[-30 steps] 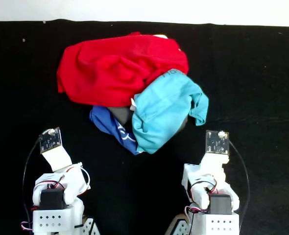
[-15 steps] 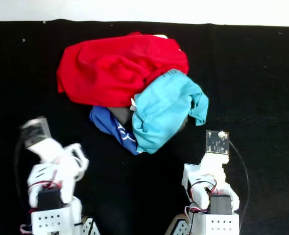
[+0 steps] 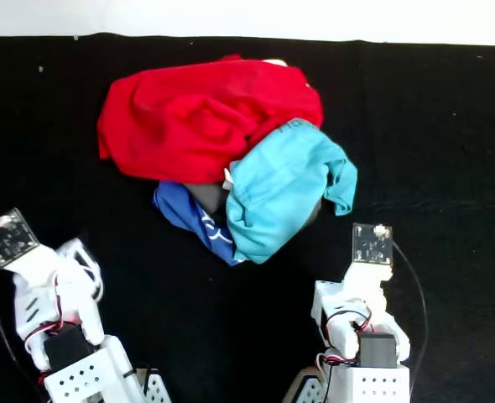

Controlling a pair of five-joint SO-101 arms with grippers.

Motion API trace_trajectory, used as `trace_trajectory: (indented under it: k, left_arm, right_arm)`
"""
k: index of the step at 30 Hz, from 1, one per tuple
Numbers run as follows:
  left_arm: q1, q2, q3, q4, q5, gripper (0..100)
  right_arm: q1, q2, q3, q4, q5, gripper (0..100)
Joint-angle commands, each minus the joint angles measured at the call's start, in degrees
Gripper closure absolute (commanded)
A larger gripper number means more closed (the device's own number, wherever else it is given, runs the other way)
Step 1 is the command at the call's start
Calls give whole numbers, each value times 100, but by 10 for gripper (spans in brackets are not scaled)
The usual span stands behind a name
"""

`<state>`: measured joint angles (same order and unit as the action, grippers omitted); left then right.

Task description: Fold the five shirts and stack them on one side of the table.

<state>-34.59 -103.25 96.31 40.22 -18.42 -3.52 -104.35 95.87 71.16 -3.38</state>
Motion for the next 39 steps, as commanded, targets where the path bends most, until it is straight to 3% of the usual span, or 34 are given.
trace_trajectory:
  k: [1, 3, 8, 11, 16, 21, 30, 39]
  left_arm:
    - [163, -13, -4, -220, -299, 783]
    - [444, 40, -286, 35, -668, 783]
    - [1508, 189, -1481, 1020, -695, 783]
    - [2114, 963, -2141, 1363, -712, 781]
    - [2554, 3178, -3459, 1495, -677, 705]
    - [2870, 5798, -5218, 1495, -668, 701]
    - [4277, 9947, -9622, 2875, 1073, 697]
    - [4971, 12813, -12585, 3613, 1231, 666]
  right_arm:
    - [-40, -48, 752, 31, -26, 980]
    - [-40, -48, 752, 31, -26, 980]
    - [-40, -48, 752, 31, -26, 980]
    - [-40, -48, 752, 31, -26, 980]
    - [-40, -48, 752, 31, -26, 980]
    - [-40, -48, 752, 31, -26, 980]
    - [-40, -48, 752, 31, -26, 980]
    - [-40, -48, 752, 31, -26, 980]
